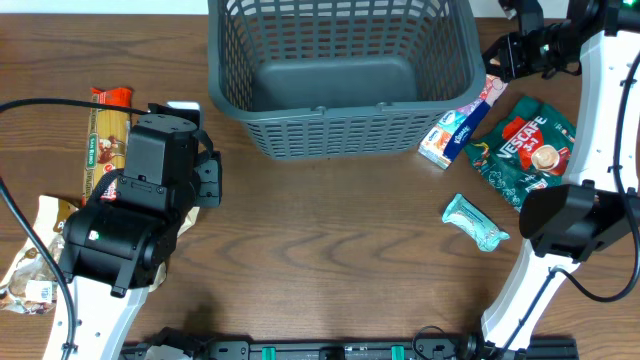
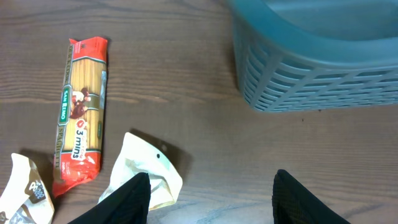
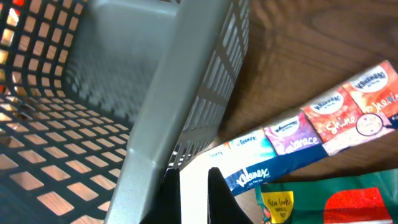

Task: Pack container
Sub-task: 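Release the basket and withdraw both grippers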

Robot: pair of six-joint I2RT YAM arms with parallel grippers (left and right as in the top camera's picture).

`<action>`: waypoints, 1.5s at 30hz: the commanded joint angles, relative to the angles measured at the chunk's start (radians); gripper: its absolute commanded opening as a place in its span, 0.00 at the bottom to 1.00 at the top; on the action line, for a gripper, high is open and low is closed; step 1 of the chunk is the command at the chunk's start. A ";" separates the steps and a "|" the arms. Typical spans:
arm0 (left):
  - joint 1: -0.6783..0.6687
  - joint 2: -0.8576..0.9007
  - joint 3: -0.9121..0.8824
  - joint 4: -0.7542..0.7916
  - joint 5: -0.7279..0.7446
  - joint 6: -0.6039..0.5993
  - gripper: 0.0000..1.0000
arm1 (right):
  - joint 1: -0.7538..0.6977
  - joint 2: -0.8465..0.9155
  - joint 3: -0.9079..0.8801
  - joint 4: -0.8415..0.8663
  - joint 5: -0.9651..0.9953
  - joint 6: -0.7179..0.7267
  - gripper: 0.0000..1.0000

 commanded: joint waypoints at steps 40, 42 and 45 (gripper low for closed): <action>0.005 -0.015 0.027 -0.019 -0.011 0.013 0.75 | 0.109 -0.225 -0.002 0.223 0.442 0.464 0.99; 0.007 -0.023 0.027 -0.026 -0.011 0.013 0.80 | 0.109 -0.297 -0.002 0.247 0.407 0.492 0.99; 0.034 -0.026 0.027 -0.052 0.053 -0.020 0.85 | 0.109 -0.385 -0.002 0.255 0.374 0.498 0.99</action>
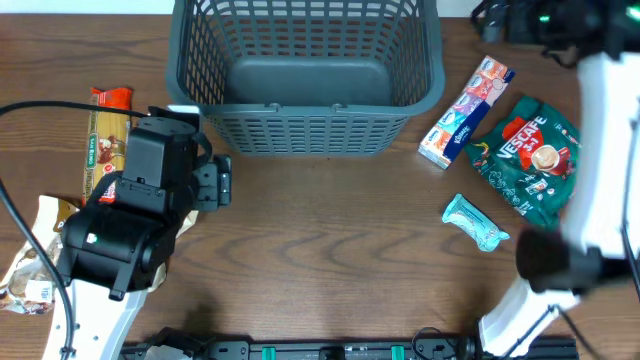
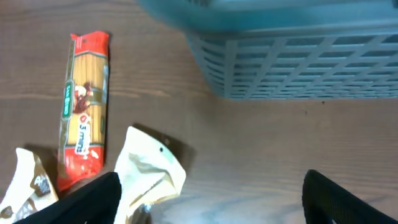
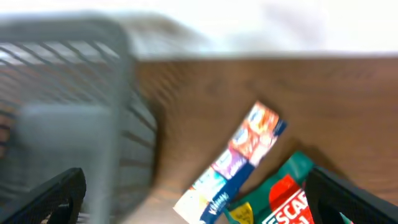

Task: Pack container
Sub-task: 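Release the basket and withdraw both grippers, then grasp the Kleenex tissue pack with the right gripper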

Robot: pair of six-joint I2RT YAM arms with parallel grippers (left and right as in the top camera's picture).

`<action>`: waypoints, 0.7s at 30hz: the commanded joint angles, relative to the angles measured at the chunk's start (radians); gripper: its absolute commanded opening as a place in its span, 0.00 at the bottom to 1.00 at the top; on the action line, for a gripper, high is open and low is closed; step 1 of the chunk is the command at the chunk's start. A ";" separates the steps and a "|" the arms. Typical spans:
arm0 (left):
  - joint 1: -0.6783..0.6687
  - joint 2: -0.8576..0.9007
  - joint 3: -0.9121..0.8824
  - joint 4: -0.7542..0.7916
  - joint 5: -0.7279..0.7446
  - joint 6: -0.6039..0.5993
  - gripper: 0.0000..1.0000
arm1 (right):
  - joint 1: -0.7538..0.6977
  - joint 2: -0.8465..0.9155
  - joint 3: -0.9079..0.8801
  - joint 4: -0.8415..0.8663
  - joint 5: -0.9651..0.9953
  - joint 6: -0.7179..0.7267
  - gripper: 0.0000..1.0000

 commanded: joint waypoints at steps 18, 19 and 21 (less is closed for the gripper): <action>0.353 -0.004 0.027 -0.156 0.192 -0.072 0.86 | -0.011 0.085 -0.020 -0.172 0.247 0.555 0.99; 0.353 -0.004 0.027 -0.159 0.192 -0.071 0.86 | -0.011 0.121 -0.020 -0.167 0.247 0.562 0.99; 0.353 -0.004 0.027 -0.164 0.192 -0.071 0.86 | -0.011 0.191 -0.020 -0.163 0.247 0.578 0.99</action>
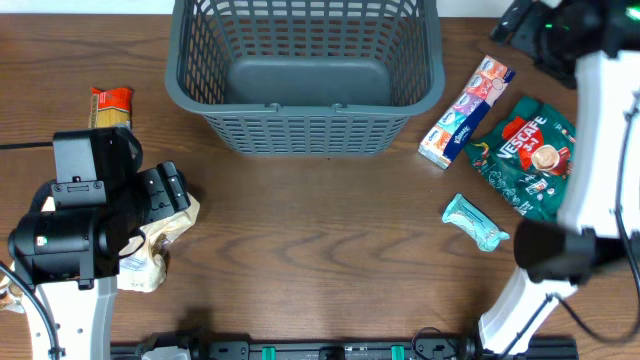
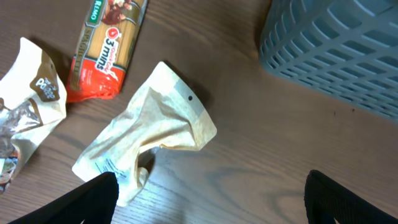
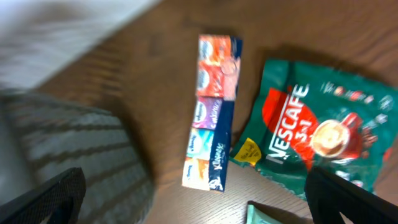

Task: Pack container
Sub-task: 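Grasp the Kleenex tissue pack with the right gripper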

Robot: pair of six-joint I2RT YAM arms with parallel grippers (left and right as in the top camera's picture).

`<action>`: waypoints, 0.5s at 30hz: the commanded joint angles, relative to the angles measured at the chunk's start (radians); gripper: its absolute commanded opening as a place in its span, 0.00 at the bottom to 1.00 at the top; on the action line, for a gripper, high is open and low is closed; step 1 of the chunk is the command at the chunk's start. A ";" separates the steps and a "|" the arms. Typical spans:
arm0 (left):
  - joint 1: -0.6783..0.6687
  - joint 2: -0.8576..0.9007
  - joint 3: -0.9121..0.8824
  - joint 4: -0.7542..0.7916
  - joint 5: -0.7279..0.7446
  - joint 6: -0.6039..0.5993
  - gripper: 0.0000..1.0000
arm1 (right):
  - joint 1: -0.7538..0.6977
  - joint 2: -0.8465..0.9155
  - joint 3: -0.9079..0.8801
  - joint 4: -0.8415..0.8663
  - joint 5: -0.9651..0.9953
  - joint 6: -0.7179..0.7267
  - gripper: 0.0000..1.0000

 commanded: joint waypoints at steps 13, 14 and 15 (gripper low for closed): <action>0.007 0.001 0.026 -0.013 0.014 0.021 0.86 | -0.005 0.402 -0.001 0.013 0.027 0.103 0.99; 0.007 0.001 0.026 -0.014 0.014 0.020 0.86 | -0.005 0.425 -0.001 0.015 0.026 0.103 0.99; 0.007 0.001 0.026 -0.014 0.014 0.020 0.86 | -0.005 0.444 -0.001 0.019 0.021 0.103 0.99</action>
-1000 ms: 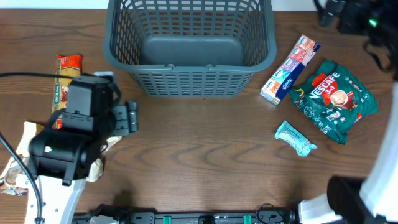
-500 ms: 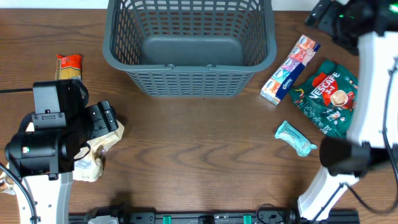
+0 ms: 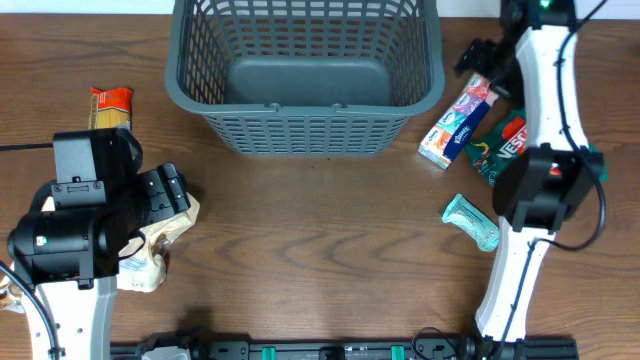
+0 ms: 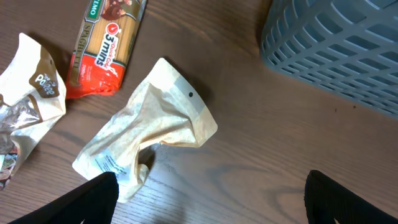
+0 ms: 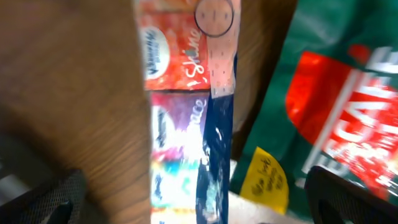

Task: Pack container
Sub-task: 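Grasp the Kleenex tissue pack with the right gripper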

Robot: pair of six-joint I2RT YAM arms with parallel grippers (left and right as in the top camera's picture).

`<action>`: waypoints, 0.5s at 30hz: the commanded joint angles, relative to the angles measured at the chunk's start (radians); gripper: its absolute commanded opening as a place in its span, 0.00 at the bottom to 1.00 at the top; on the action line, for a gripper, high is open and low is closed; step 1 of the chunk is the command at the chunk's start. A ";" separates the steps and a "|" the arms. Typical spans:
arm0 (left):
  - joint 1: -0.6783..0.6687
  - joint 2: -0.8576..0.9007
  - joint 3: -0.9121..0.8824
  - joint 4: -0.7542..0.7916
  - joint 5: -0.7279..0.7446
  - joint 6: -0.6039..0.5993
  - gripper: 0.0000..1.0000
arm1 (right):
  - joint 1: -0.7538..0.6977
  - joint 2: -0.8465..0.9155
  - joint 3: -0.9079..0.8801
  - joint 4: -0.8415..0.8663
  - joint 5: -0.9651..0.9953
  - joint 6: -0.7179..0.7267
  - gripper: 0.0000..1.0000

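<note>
The grey basket point(image 3: 300, 70) stands empty at the back middle of the table; its corner shows in the left wrist view as the basket point(image 4: 336, 50). My right gripper point(image 3: 482, 58) hangs open right above the long tissue pack point(image 5: 186, 106), which lies beside the green Nescafe bag point(image 5: 336, 93). In the overhead view the tissue pack point(image 3: 460, 118) lies right of the basket. My left gripper point(image 4: 211, 208) is wide open above the crumpled beige pouch point(image 4: 149, 130). Nothing sits between either pair of fingers.
A red spaghetti pack point(image 4: 106, 43) and a brown-and-white snack bag point(image 4: 31, 93) lie left of the pouch. A teal wrapper point(image 3: 470, 222) lies in front of the Nescafe bag point(image 3: 515, 140). The right arm crosses the Nescafe bag.
My right gripper has moved from the far right corner to just over the tissue pack, which now fills its wrist view. The left arm and all the objects are unchanged.
First my right gripper was shut at the basket's right rim, the basket standing further right. Then the basket stood further left and the gripper was open, off at the back right. The left arm then sat nearer the front-left over the beige pouch. Now the right gripper is over the tissue pack.
</note>
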 commanded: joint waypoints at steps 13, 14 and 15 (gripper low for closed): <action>0.004 0.000 0.026 -0.003 0.010 0.020 0.86 | -0.004 0.213 0.000 0.065 -0.043 -0.003 0.89; 0.004 0.000 0.026 -0.003 0.010 0.020 0.86 | -0.004 0.214 0.000 0.067 -0.043 -0.003 0.82; 0.004 0.000 0.026 -0.003 0.010 0.020 0.86 | -0.004 0.217 0.000 0.074 -0.043 -0.018 0.74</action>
